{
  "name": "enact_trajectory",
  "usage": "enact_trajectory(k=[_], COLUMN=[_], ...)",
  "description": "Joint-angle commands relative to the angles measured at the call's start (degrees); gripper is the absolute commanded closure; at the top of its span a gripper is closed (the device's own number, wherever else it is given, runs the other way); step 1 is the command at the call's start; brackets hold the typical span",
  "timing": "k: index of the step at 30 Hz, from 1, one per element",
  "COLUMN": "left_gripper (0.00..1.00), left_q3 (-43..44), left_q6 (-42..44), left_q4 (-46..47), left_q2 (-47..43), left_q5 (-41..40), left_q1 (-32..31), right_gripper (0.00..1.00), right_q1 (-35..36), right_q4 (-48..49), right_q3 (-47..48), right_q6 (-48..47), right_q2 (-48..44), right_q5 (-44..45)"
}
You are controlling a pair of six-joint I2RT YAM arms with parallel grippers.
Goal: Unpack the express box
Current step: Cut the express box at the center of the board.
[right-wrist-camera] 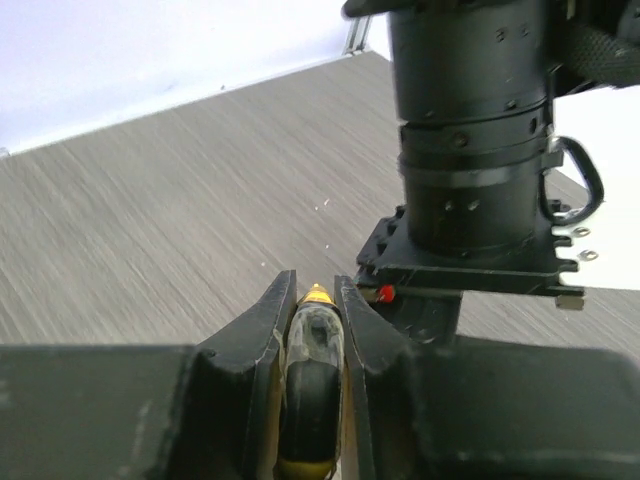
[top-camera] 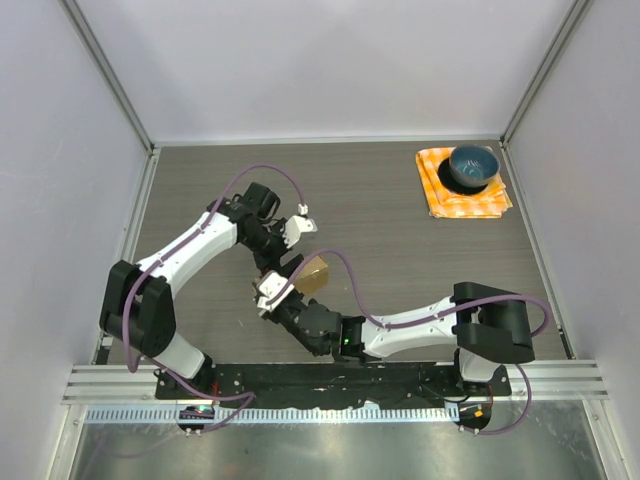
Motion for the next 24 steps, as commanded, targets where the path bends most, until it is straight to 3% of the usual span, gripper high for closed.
enact_trajectory(k=[1,24], left_gripper=[0.05,0.15], left_q3=[-0.9,-4.5], left_q6=[-1.1,-10.7], left_q4=[1.1,7.2], left_q2=[0.6,-0.7], left_q5=[-1.0,-9.6], left_q1=[-0.5,-2.3], right_gripper=[0.99,0.99], right_q1=[-1.1,-1.9], right_q4=[8.0,5.4], right_q3=[0.7,0.5], right_q6=[2.1,7.4], right_q2=[0.9,5.6], right_q5=[0.6,-2.7])
